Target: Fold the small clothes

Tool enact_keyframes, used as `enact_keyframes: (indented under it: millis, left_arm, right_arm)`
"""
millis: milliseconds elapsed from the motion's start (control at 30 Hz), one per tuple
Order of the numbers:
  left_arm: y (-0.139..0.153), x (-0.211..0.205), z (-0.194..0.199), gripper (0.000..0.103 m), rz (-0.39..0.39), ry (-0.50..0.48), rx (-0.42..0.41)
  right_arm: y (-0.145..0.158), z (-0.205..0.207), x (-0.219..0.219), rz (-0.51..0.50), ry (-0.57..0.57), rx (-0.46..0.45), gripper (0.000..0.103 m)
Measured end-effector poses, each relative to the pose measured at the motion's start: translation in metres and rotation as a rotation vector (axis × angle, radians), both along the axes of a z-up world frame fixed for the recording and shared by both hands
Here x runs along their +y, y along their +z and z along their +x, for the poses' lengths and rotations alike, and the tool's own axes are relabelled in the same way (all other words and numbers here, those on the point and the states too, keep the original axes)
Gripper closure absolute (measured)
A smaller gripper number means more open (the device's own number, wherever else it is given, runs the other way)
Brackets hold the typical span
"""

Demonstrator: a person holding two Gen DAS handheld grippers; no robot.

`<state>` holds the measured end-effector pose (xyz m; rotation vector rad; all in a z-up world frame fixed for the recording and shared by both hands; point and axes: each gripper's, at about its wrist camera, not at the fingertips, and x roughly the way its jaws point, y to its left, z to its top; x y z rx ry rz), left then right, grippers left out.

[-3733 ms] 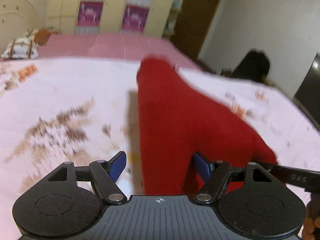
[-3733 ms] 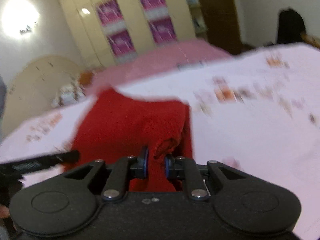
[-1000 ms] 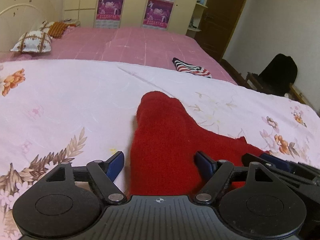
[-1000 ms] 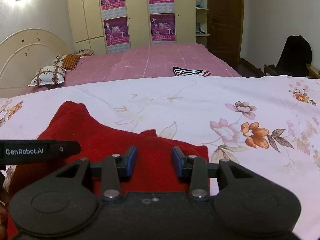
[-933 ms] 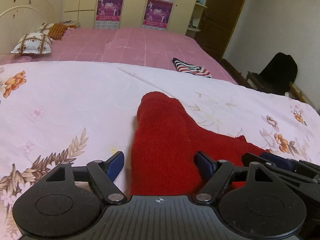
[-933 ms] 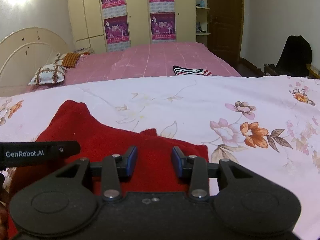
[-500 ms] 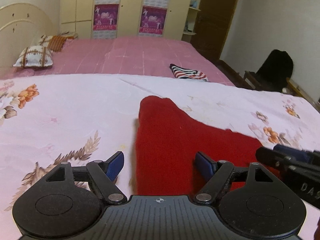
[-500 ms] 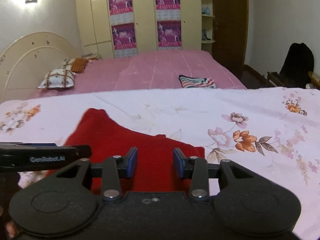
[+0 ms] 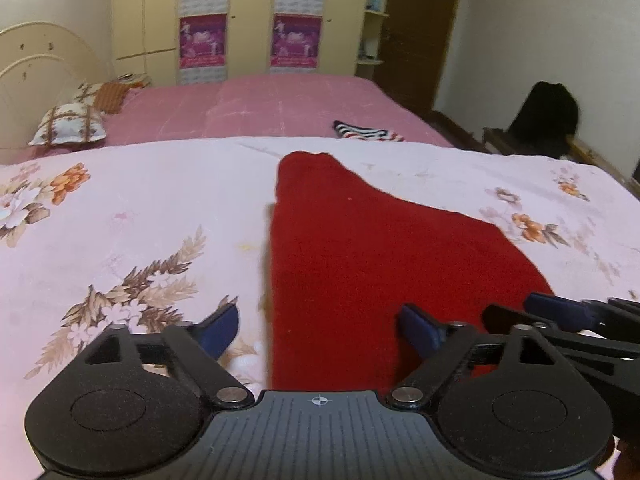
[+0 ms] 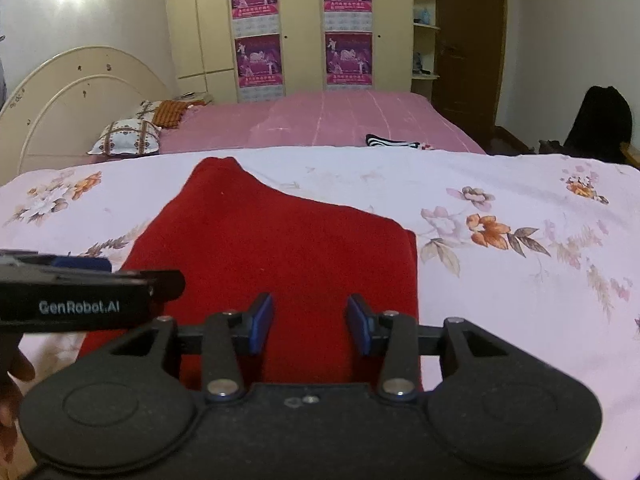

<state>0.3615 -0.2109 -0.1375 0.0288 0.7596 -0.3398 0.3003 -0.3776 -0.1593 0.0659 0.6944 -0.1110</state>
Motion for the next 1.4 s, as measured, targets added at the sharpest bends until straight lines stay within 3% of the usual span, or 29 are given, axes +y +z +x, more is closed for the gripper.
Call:
enact_keyframes:
  millis: [233,400,667,1400]
  left_arm:
    - [0.011,0.006,-0.022,0.015,0.022,-0.041,-0.004]
    - [0.003,0.007,-0.046,0.015,0.034,-0.077,0.021]
    - [-0.013,0.013,-0.058,0.015,0.032,-0.062,0.066]
    - [-0.011,0.022,-0.081,0.015,0.038,-0.101,0.094]
  right_arm:
    - [0.016,-0.021,0.002,0.016,0.000,-0.013,0.063]
    - [0.018,-0.043,0.011,0.025,0.023,-0.005,0.063]
    - [-0.005,-0.056,0.018,0.028,-0.011,0.080,0.063]
    - [-0.004,-0.095,0.011,0.023,-0.057,0.109,0.061]
